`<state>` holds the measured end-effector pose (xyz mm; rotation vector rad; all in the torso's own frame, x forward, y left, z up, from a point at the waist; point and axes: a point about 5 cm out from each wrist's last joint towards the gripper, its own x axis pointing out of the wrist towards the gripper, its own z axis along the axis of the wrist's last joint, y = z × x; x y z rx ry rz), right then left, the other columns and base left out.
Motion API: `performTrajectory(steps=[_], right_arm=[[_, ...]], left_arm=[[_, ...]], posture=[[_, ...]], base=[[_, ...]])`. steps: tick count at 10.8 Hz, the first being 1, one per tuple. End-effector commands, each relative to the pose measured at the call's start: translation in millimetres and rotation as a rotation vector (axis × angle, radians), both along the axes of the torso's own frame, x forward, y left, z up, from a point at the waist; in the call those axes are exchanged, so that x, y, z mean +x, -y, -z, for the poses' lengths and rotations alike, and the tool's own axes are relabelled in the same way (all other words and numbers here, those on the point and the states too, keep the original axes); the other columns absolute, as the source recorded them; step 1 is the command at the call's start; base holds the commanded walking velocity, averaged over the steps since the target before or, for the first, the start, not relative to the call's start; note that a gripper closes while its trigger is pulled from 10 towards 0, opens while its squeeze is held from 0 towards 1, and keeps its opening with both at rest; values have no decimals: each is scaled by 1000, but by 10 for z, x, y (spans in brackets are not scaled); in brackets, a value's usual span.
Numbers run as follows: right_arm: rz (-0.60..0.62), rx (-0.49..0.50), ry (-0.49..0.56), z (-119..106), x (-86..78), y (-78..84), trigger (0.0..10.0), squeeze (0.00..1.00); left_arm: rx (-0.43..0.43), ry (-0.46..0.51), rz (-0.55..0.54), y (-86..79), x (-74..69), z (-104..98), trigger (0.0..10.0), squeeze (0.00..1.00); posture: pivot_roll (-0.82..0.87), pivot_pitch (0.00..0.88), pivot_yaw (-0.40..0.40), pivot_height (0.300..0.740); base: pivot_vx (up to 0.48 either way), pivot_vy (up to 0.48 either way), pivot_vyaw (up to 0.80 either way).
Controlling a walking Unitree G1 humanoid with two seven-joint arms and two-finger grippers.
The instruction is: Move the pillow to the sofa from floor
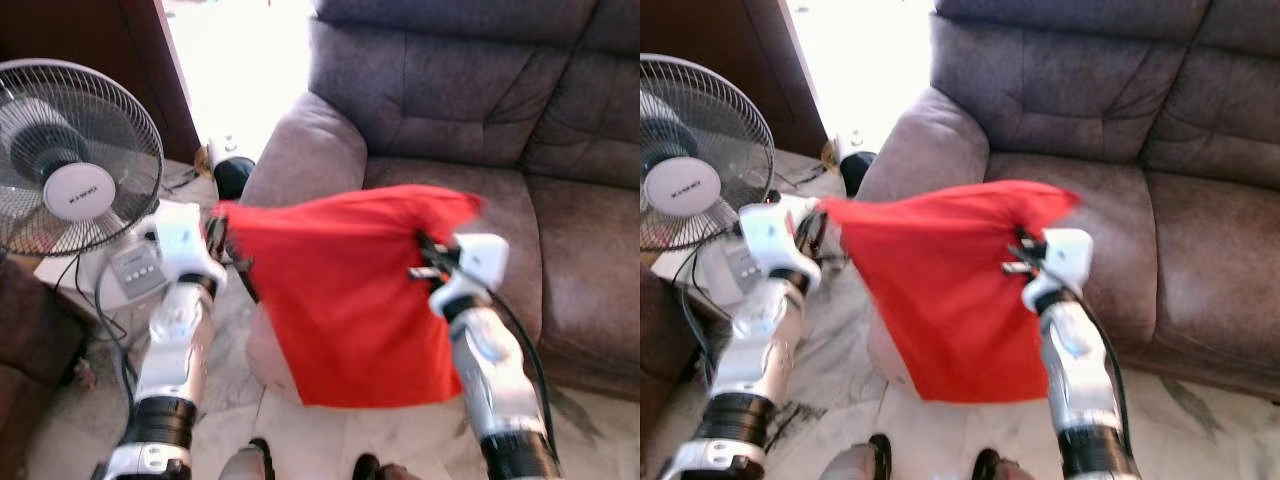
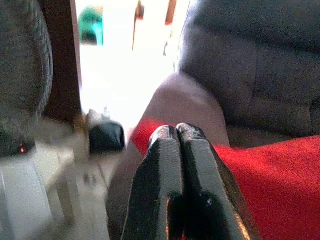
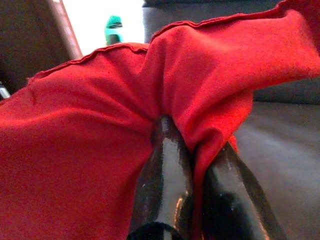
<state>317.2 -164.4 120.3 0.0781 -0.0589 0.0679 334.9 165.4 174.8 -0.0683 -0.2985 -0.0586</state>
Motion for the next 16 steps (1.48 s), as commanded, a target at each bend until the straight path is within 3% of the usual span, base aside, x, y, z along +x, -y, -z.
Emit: performTrajectory(steps=[1,4,6,7,8,9,12,16], right_arm=[[68,8,144,-249,-14,67,10000,0],[96,33,181,-316,51,-73,10000,0],[54,35,188,-379,111,-133,10000,0],[14,36,168,-350,126,-163,10000,0],[-28,56,154,-332,136,-193,10000,0],[-131,81,135,-328,138,-259,10000,0],[-167,87,132,-348,165,-256,10000,0],[-289,101,127,-386,148,-302,10000,0]], left_arm=[[37,29,0,30,-24,-45,10000,0],[62,46,8,115,-38,-81,10000,0],[-27,-52,17,114,-21,69,10000,0],[-148,-155,-48,15,20,216,10000,0],[-226,-217,-85,-34,38,301,10000,624],[-416,-296,-119,-88,41,404,10000,1000],[-723,-413,-95,-134,57,526,10000,1000],[-778,-534,-37,-142,123,621,10000,1000]], posture=[[154,190,7,740],[155,174,3,740],[150,171,2,740],[152,168,-2,740],[152,168,-2,740],[149,164,-3,740],[154,158,-2,740],[147,163,2,740]], base=[[0,0,0],[0,0,0],[0,0,0],[0,0,0],[0,0,0],[0,0,0],[0,0,0],[0,0,0]])
